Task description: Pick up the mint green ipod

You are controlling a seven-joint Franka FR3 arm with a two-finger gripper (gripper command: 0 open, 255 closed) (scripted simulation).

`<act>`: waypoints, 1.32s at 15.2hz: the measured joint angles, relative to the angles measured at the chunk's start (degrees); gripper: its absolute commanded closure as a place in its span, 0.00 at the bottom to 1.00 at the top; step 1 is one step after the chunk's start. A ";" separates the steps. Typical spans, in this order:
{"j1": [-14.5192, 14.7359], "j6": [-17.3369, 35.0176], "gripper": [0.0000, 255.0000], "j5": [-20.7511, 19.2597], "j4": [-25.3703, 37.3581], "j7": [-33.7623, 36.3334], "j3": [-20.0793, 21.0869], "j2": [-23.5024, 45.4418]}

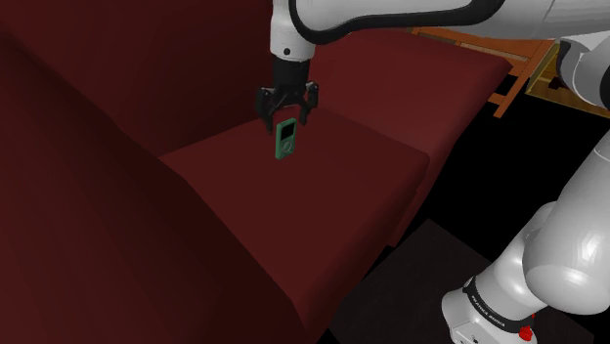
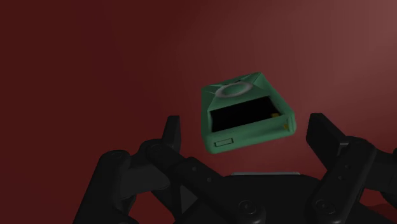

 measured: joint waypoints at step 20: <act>0.07 -2.44 1.00 -0.12 2.88 -0.01 0.02 0.42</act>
